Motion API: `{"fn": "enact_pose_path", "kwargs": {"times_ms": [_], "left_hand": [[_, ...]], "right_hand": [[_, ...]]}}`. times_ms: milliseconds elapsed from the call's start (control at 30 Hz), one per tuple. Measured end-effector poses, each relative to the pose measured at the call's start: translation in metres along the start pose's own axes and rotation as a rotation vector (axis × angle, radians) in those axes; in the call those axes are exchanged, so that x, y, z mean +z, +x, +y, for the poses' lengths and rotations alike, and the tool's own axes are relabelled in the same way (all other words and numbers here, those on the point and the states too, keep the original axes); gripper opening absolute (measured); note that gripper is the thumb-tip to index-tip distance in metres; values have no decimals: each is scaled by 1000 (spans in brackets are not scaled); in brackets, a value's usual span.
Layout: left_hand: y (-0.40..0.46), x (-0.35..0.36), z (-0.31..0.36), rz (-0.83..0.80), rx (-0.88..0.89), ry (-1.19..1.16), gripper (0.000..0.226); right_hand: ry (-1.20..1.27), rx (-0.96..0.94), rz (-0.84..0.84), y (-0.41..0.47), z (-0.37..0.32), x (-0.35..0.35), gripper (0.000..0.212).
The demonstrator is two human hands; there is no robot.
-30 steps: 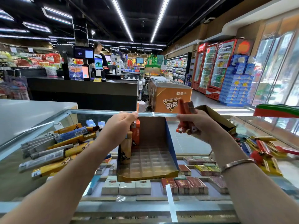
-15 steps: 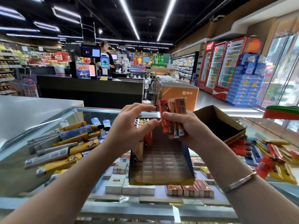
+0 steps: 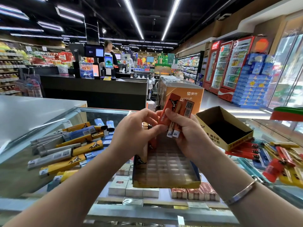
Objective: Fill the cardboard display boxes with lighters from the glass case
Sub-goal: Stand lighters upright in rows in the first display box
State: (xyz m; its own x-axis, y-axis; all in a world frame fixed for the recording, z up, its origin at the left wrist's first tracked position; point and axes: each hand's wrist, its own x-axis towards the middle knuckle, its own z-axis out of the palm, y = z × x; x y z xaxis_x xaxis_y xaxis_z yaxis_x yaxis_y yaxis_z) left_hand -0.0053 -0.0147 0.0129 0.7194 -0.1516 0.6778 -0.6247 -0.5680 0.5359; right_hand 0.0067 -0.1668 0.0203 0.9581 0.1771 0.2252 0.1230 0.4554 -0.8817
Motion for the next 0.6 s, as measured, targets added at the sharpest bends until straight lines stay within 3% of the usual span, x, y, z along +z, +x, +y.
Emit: {"fn": "enact_pose_path", "kwargs": {"times_ms": [133, 333, 467, 600], "left_hand": [[3, -2, -2, 54, -24, -203, 9], [13, -18, -11, 138, -89, -468, 17], [12, -19, -11, 93, -20, -304, 26], [9, -12, -6, 14, 60, -178, 26]], "right_hand": [[15, -54, -63, 3, 0, 1, 32], [102, -113, 41, 8, -10, -10, 27], [-132, -217, 188, 10, -14, -21, 6], [-263, -262, 215, 11, -12, -23, 7]]}}
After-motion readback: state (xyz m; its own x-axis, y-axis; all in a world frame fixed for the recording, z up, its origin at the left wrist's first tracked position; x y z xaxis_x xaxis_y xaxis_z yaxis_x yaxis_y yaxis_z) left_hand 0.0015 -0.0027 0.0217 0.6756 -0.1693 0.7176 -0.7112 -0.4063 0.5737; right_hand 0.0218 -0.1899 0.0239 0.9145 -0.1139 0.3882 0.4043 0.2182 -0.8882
